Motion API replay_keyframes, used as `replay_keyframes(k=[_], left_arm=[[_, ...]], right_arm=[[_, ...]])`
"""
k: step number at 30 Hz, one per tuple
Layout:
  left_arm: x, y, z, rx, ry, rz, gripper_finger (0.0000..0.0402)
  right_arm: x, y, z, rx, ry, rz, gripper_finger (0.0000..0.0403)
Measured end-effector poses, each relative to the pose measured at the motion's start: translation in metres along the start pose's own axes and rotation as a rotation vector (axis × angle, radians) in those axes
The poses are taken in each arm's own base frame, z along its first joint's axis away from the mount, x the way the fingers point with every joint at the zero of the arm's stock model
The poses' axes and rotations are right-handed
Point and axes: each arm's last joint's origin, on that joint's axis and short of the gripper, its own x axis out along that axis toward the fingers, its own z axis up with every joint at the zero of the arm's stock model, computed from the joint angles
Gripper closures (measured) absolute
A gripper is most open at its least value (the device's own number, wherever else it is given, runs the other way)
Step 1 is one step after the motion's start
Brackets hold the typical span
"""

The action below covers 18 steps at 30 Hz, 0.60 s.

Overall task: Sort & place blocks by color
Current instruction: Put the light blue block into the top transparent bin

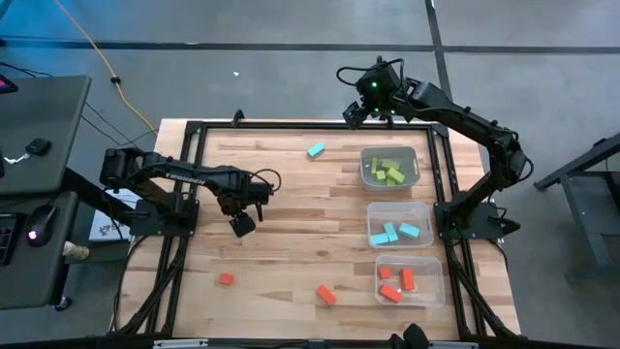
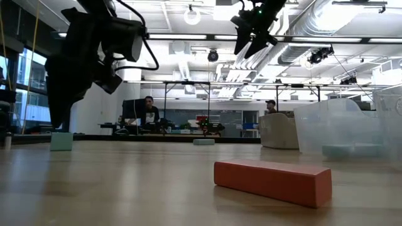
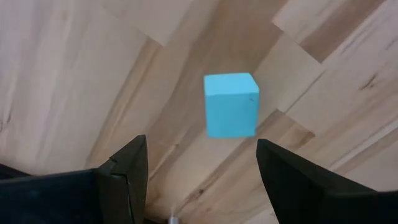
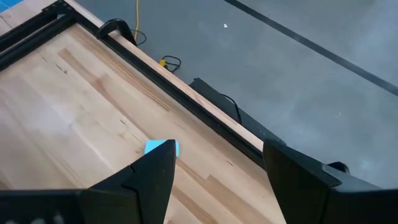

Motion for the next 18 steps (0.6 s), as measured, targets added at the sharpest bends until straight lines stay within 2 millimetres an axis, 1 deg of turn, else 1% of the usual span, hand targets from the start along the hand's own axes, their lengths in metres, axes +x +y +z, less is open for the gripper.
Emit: replay_keyframes(k=[8,11,15,18], left_arm=[[0.002,-0.012,-0.002,0.041,-0.047,-0.021,0.0179],[0.011,-0.011,-0.003,0.021,-0.044,-0.029,0.0179],[0.027,-0.008,-0.007,-0.030,-0.028,-0.069,0.0179],[0.033,-0.009,-0.007,-0.046,-0.047,-0.091,0.0179]], right_arm=[[0.000,0.000,0.000,0.032,0.000,0.000,0.0171],[0.000,0.000,0.000,0.032,0.000,0.000,0.0171],[0.000,0.000,0.000,0.044,0.001,0.000,0.0171],[0.000,0.000,0.000,0.058,0.001,0.000,0.0171]])
